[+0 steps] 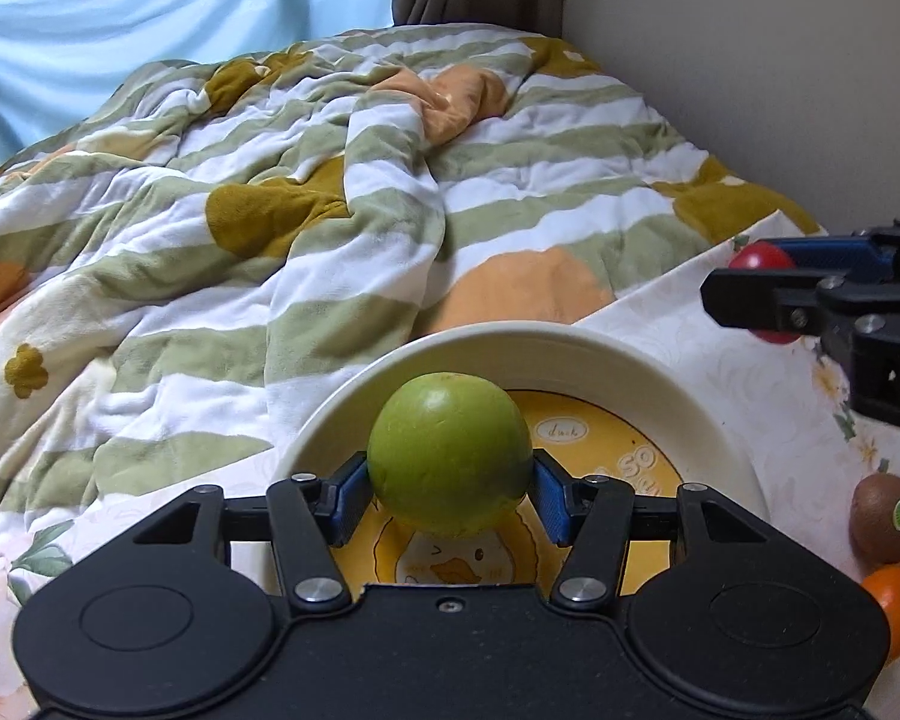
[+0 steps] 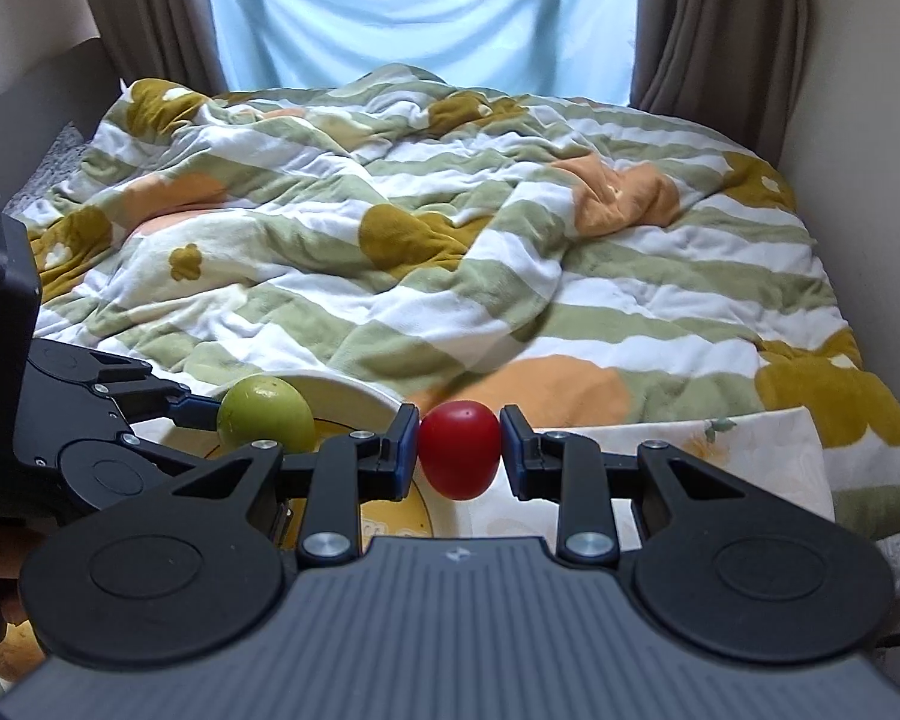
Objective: Organize fruits
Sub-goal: 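Release the pomelo into the bowl with the left tool while the right tool drops the tomato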
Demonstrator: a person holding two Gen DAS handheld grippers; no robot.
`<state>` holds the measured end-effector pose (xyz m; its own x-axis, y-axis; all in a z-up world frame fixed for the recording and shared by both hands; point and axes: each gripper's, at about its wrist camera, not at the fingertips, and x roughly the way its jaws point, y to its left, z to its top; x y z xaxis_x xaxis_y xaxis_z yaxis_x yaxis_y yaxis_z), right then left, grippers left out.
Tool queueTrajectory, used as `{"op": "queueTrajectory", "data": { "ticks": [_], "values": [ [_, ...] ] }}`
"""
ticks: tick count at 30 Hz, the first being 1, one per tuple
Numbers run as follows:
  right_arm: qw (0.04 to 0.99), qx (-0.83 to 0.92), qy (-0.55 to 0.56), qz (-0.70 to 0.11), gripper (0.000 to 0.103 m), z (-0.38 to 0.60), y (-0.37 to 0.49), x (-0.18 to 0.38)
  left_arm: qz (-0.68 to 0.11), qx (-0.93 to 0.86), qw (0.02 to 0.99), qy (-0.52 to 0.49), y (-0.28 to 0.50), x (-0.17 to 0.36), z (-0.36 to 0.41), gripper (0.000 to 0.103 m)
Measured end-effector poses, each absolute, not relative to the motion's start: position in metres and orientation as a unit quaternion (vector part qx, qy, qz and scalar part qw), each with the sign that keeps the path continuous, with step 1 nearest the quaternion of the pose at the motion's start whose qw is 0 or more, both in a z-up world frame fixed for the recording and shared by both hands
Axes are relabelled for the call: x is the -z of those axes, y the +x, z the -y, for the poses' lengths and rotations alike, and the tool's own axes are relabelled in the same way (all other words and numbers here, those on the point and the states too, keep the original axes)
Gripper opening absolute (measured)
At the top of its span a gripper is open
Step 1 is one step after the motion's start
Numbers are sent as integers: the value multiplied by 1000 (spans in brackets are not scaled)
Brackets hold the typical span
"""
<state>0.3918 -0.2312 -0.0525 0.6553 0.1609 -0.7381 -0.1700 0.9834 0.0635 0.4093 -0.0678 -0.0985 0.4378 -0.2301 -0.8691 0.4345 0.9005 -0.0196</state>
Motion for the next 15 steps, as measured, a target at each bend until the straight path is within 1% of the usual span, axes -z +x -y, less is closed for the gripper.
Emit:
{"op": "queueTrajectory", "data": {
  "ticks": [1,2,3,9,15],
  "values": [
    [910,-89,-5,-405,44,232,391,53,-485,200,844,110,408,97,68,79],
    [910,-87,-3,-405,44,233,391,52,-477,199,848,114,406,94,67,93],
    [910,-85,-3,-405,44,234,391,52,-469,197,853,117,403,91,66,97],
    [912,-92,-3,-401,44,239,389,50,-455,179,866,105,383,70,47,97],
    [911,-141,-17,-387,44,235,381,61,-431,136,886,103,356,51,24,97]
  ]
}}
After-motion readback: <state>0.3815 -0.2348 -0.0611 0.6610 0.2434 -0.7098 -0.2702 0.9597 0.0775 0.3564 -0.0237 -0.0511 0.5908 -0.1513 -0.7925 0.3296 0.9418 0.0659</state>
